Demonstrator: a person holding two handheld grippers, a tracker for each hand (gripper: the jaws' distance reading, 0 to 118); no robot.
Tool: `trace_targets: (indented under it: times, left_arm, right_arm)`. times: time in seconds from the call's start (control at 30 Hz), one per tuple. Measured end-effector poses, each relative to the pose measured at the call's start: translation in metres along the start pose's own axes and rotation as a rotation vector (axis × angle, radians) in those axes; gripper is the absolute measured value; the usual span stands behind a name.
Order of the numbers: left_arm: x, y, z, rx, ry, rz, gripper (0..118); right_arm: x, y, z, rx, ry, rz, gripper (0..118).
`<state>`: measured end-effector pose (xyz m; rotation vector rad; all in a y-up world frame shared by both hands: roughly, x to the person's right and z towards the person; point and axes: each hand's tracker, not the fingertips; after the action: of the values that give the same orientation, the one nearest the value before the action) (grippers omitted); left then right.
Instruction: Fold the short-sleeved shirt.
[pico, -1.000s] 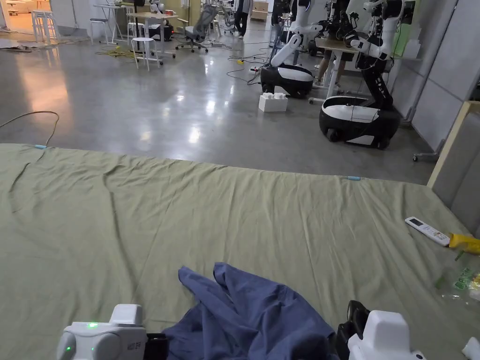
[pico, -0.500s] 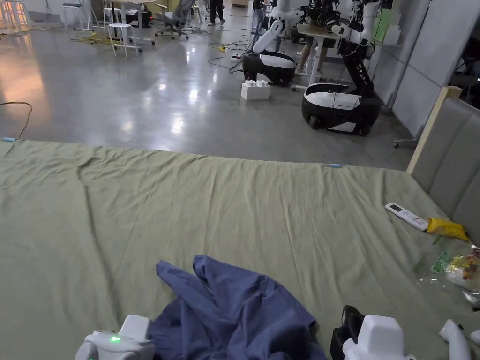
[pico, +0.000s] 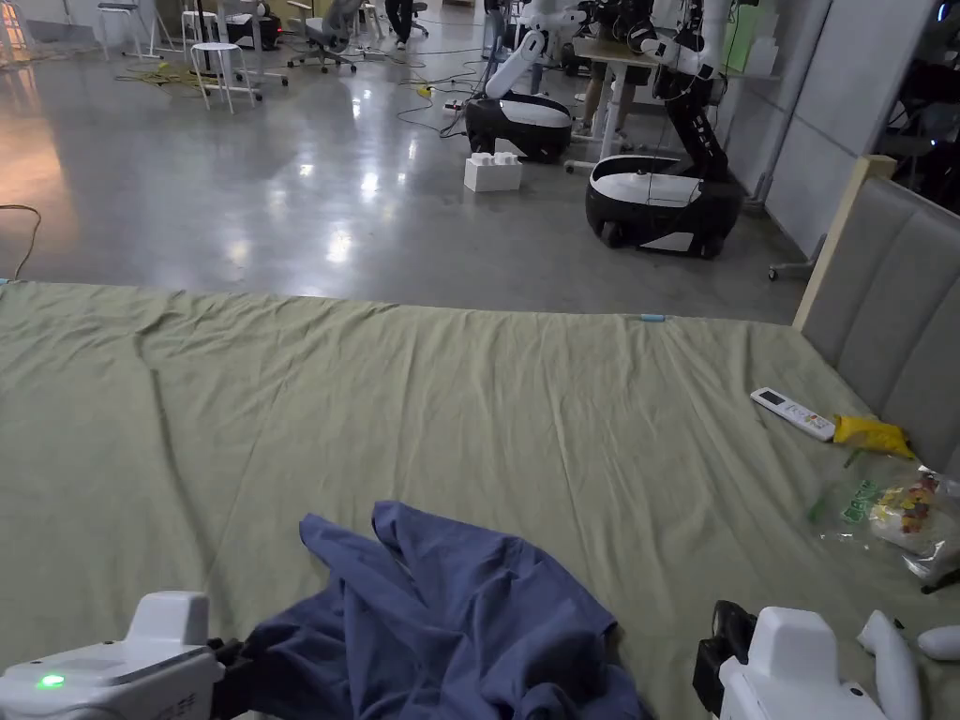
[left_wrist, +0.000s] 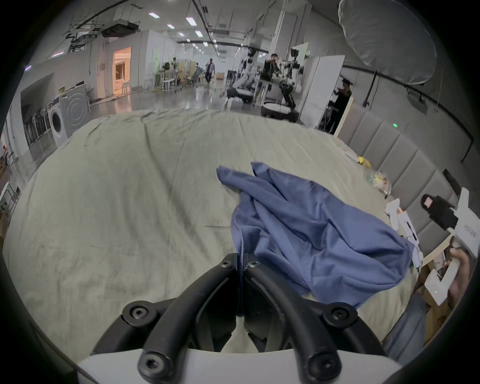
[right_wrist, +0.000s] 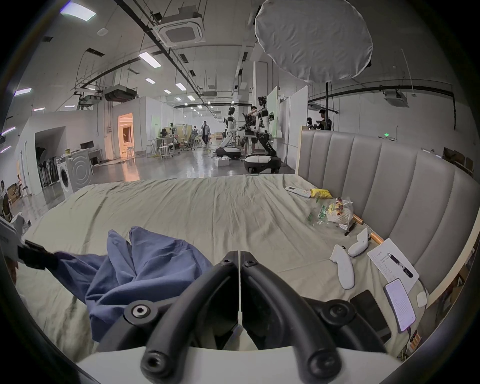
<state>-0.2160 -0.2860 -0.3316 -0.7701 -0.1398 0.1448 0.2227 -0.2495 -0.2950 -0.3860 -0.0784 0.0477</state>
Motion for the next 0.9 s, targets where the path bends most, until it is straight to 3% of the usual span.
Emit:
trace_targets:
  times: [0.27,0.3,0.37,0.4,0.57,0.9]
  left_arm:
    - [-0.022,-0.008,0.021,0.015,0.062,0.004,3]
    - [-0.023,-0.01,0.02,0.015,0.068,0.002,3]
    - [-0.024,-0.013,0.017,-0.001,0.068,0.003,3]
    - [-0.025,-0.015,0.015,-0.004,0.065,0.013,3]
    - [-0.025,-0.021,0.013,-0.015,0.072,0.02,3]
    - [-0.027,-0.025,0.006,-0.03,0.072,0.044,3]
  right_arm:
    - [0.006,-0.019,-0.029,-0.226,0.051,0.051,3]
    - [0.004,-0.026,-0.037,-0.285,0.062,0.059,9]
    - [0.001,-0.043,-0.05,-0.38,0.07,0.072,38]
    - [-0.001,-0.054,-0.057,-0.417,0.062,0.064,40]
    - [-0.002,-0.076,-0.079,-0.44,0.049,0.064,40]
    - [-0.019,-0.021,-0.146,-0.388,0.121,0.106,40]
